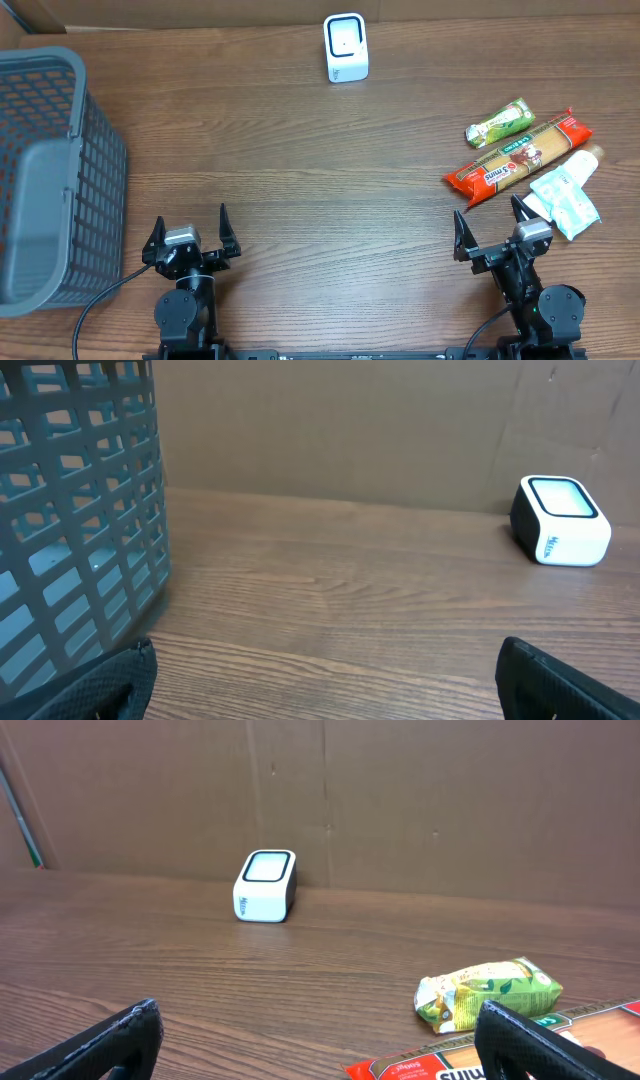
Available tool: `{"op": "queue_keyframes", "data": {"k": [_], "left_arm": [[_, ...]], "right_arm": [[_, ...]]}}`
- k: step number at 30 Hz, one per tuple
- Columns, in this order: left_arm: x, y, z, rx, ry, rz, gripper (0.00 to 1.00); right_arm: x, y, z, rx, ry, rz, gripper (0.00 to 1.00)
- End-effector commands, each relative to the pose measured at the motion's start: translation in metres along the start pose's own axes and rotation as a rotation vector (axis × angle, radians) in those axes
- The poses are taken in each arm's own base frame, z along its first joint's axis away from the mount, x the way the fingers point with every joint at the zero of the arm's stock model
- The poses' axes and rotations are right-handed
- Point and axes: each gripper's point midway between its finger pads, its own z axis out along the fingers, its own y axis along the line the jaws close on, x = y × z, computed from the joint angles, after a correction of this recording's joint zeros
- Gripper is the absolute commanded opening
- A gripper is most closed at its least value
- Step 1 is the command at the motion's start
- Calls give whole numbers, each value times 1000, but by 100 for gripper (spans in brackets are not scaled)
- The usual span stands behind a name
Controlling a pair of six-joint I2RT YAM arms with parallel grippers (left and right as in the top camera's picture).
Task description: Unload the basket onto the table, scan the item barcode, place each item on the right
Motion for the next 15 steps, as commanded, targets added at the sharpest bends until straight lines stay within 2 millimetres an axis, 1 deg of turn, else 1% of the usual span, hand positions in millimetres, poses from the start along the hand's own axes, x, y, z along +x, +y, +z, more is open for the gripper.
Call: {"op": "queue_keyframes", "data": {"k": [1,15], "left_arm": [[-1,-3,0,15,-7,14,100],[-1,-3,0,15,-7,14,100]], "right_arm": [[2,2,0,-12,-3,2,100],[2,2,0,-12,-3,2,100]]}}
